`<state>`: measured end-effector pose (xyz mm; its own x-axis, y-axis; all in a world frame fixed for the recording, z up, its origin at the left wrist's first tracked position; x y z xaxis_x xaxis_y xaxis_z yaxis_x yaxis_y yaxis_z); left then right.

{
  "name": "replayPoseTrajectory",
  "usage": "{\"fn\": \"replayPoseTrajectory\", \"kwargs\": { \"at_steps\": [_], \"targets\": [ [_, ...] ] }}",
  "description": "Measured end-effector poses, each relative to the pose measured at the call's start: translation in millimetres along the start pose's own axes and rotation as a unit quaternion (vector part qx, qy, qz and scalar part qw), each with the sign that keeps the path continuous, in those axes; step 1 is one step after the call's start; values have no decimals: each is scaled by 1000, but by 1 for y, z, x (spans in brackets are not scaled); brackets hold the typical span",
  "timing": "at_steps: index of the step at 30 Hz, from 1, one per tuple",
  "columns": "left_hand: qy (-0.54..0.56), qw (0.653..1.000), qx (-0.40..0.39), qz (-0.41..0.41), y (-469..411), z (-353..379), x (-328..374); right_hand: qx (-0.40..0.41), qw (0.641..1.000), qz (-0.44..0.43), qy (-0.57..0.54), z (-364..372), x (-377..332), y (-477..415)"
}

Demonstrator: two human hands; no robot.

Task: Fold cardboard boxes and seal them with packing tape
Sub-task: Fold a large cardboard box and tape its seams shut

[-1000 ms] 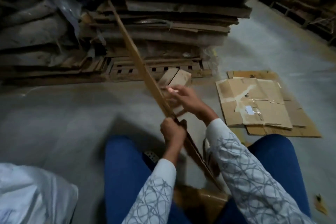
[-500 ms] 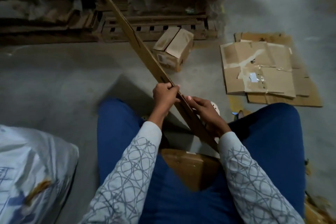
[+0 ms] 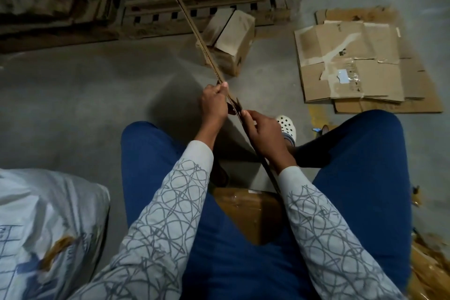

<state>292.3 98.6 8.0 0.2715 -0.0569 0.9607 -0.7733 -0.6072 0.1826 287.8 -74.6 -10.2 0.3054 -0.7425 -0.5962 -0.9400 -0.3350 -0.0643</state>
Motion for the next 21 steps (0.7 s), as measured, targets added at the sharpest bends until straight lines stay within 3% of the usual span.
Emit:
{"fn": "replayPoseTrajectory", "kwargs": {
  "at_steps": [4,9,14,18,21],
  "targets": [
    [-9,1000,-5,14,-1,2,1,60,997,-3,53,-13,-3,-1],
    [1,1000,-2,12,-2,-10,-1,75,989,2,130,-25,-3,-5],
    [-8,998,63,-2,7,-43,-18,102,988,61,99,-54,19,0],
    [10,988,110,-106,31,-66,-53,119,976,145,108,-80,50,1],
    [137,960,42,-240,56,-51,-98,111,964,234,55,-93,77,6]
  ]
}}
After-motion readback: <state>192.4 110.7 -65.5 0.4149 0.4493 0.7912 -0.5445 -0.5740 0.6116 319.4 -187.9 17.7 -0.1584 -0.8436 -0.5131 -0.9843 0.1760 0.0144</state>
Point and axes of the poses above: each hand's wrist, its own y-axis away from the middle knuckle, its own z-axis out of the palm, x = y × z, the point moved 9 cm from there along -y, towards the middle knuckle, and after that the axes turned 14 degrees about y, right-handed, at the moved point
